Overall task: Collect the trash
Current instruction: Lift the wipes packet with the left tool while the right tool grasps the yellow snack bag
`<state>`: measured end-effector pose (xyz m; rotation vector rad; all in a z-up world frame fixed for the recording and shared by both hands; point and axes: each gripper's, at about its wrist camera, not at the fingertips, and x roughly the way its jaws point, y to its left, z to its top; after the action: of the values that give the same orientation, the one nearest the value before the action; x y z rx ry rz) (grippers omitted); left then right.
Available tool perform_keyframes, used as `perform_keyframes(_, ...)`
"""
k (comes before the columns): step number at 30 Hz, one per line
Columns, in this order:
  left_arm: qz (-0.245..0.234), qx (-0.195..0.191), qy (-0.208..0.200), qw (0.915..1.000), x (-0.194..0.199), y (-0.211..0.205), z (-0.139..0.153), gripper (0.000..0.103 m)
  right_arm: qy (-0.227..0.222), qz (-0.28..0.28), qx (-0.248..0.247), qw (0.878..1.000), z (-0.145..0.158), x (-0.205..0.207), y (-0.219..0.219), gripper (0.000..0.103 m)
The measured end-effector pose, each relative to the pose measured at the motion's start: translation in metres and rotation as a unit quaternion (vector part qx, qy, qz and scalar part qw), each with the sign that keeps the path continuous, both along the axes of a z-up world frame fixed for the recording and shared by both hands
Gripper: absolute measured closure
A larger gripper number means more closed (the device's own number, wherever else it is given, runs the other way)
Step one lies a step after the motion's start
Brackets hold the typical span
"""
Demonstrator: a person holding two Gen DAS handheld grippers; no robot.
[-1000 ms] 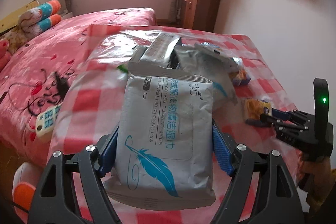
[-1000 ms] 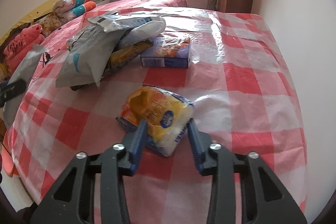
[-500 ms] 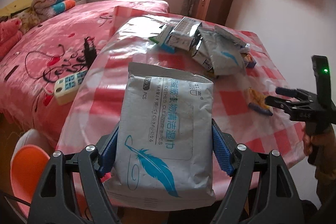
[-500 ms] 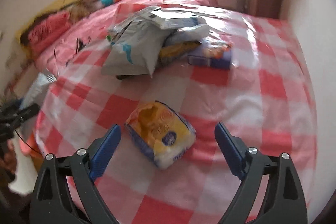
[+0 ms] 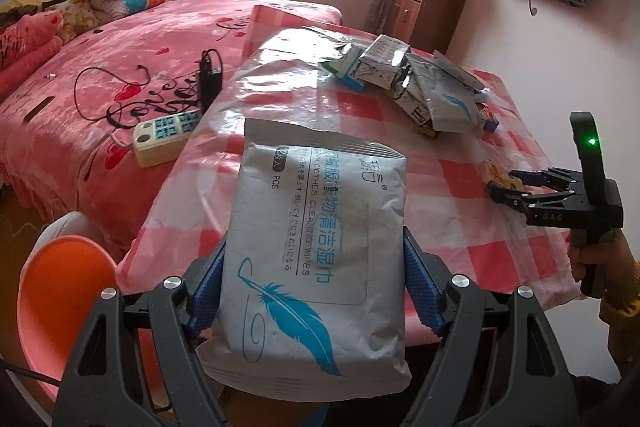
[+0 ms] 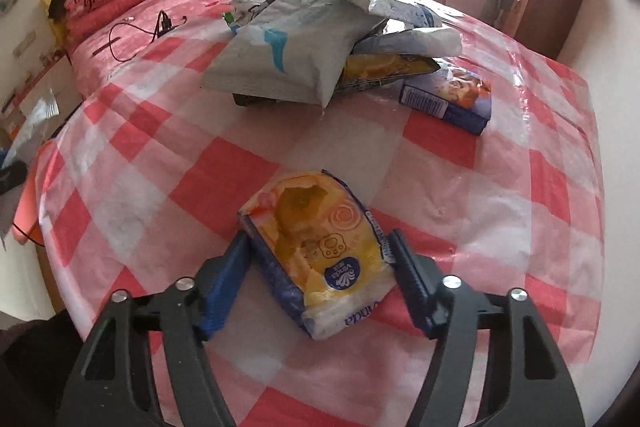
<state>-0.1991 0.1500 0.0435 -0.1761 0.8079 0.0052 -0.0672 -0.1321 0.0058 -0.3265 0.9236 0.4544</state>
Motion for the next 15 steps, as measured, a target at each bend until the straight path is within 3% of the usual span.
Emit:
perform_keyframes(5,0.015,0.0,-0.002,0.9999,-0.012,0.011,-0.004,0.025,-0.011,-0.014,0.007,1.0,0.007,-0.011,0.005,0.051)
perform_keyframes(8,0.022,-0.006,0.001,0.9997,-0.017,0.019,-0.007,0.025,-0.011,-0.017,0.006,1.0,0.007,-0.018,0.01,0.052)
perform_keyframes(15,0.023,-0.014,0.004,0.9996,-0.024,0.023,-0.014,0.025,0.005,-0.001,-0.008,1.0,-0.004,-0.017,0.014,0.024)
